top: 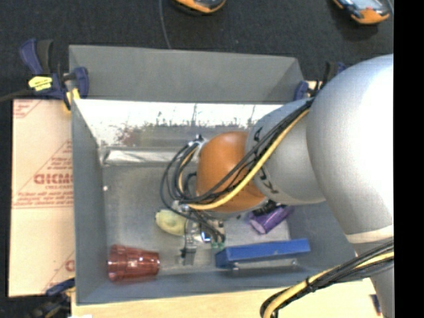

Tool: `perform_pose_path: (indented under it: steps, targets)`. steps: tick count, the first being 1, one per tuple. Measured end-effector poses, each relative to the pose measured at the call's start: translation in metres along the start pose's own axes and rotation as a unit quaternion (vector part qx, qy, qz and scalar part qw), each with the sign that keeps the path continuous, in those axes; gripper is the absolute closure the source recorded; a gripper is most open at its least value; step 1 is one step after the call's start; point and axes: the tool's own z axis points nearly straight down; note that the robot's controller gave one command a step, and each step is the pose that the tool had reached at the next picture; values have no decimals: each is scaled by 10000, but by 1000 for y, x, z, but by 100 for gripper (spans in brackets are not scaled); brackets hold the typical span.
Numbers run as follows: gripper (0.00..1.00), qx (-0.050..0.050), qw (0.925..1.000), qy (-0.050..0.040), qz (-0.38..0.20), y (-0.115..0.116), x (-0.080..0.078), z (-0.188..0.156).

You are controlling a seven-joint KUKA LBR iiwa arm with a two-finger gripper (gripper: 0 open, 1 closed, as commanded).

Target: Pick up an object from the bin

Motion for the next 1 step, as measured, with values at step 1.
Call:
perform_pose_path:
  steps: [1]
  targets:
    - [100,29,10000,-8,-87,-12,-40,0]
